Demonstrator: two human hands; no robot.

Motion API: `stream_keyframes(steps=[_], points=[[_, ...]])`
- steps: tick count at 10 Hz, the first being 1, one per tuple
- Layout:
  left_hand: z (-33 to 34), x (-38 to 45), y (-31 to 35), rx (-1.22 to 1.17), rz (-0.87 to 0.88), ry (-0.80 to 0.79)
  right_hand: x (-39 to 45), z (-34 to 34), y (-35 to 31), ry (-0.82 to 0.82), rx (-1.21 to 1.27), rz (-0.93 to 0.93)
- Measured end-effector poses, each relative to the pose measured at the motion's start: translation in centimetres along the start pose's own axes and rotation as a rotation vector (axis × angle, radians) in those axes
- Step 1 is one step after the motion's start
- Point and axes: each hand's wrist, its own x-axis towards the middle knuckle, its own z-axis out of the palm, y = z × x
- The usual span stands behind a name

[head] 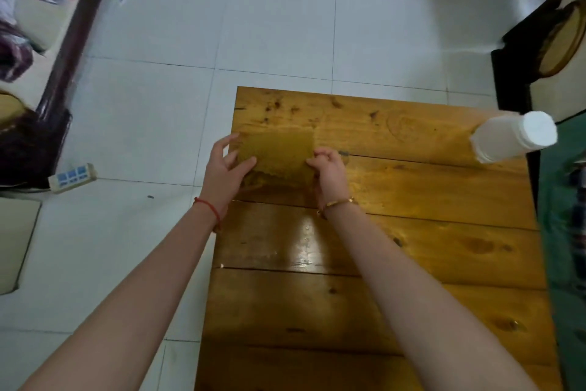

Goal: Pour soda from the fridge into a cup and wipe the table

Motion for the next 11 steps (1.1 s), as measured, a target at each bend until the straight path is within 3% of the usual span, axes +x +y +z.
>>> stream_keyframes(steps=[2, 4, 7, 9, 10, 11], points=[[-0.5, 6.6, 1.4, 0.123, 0.124, 0.002, 6.7, 3.3, -2.4, -0.077, -0.134, -0.119], [-0.8, 9.1, -0.4, 0.240, -0.018, -0.064, 9.5, 3.7, -1.1, -0.127, -0.331, -0.134], [-1.3, 8.1, -2.0, 0.333, -0.029, 0.005, 8.0, 2.8, 1.1, 0.081, -0.864, -0.410], [-1.7, 5.1, -2.1, 0.731, 0.125, 0.032, 5.4, 0.1, 1.8, 0.117, -1.247, -0.535], [-1.8, 2.7, -1.9, 0.799, 0.186, -0.016, 3.8, -1.8, 1.5, 0.112, -1.402, -0.565], [-1.8, 0.8, -1.6, 0.911, 0.220, -0.023, 2.2, -3.4, 0.9, 0.059, -1.406, -0.506]])
